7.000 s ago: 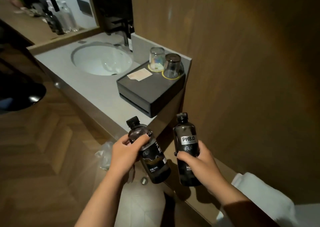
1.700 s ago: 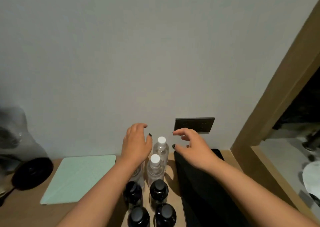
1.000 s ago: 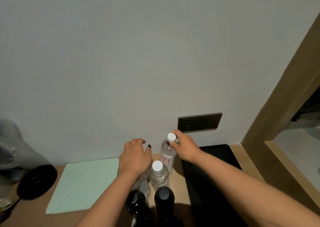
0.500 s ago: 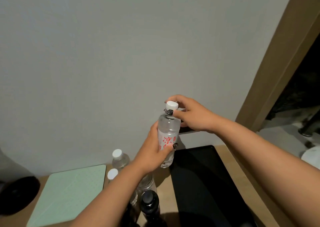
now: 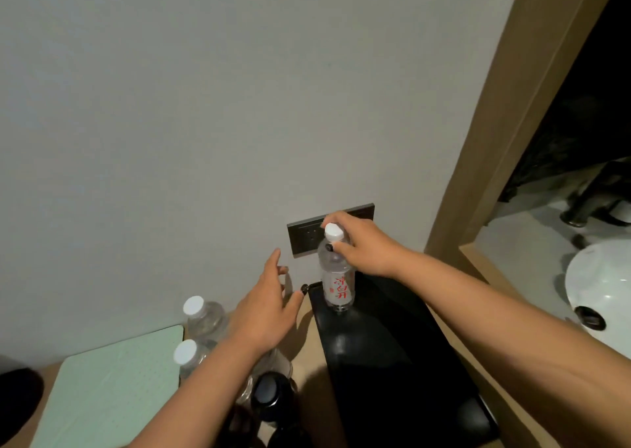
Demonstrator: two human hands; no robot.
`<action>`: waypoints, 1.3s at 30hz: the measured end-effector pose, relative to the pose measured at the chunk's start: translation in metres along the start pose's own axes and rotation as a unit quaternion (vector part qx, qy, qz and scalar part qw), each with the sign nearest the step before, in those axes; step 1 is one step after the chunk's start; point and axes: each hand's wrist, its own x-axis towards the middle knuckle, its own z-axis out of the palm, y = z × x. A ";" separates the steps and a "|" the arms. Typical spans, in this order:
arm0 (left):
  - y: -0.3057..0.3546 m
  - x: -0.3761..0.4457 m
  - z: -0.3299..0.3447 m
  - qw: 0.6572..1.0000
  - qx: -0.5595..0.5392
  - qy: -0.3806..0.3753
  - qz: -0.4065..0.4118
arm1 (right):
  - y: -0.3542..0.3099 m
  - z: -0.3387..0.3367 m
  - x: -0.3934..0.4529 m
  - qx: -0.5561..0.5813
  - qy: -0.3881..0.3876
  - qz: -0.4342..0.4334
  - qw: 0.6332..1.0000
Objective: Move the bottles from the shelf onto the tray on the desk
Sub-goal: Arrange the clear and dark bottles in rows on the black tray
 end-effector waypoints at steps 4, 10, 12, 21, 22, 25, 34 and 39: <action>0.004 -0.001 0.003 1.000 0.018 -0.004 0.009 | 0.028 0.010 0.007 -0.015 -0.013 0.011 1.000; 0.000 0.011 0.000 0.995 -0.065 0.055 -0.047 | 0.054 0.015 0.011 0.036 -0.005 0.040 0.999; -0.001 0.011 0.000 0.992 -0.091 0.072 -0.057 | 0.059 0.017 0.011 0.043 0.008 0.048 0.998; -0.013 0.015 -0.033 0.972 -0.167 0.155 -0.054 | 0.055 0.010 0.017 0.003 -0.034 0.051 0.998; -0.016 0.014 -0.042 0.973 -0.150 0.172 -0.046 | 0.055 0.008 0.017 -0.005 -0.036 0.050 0.998; -0.032 0.012 -0.068 0.982 -0.047 0.182 -0.034 | 0.055 0.007 0.013 -0.008 -0.034 0.052 0.998; -0.086 0.011 -0.083 0.962 0.122 -0.118 -0.212 | 0.048 0.021 0.004 0.035 -0.006 0.079 0.996; -0.097 0.000 -0.078 0.981 0.019 -0.038 -0.192 | 0.040 0.023 0.003 0.055 -0.013 0.097 0.994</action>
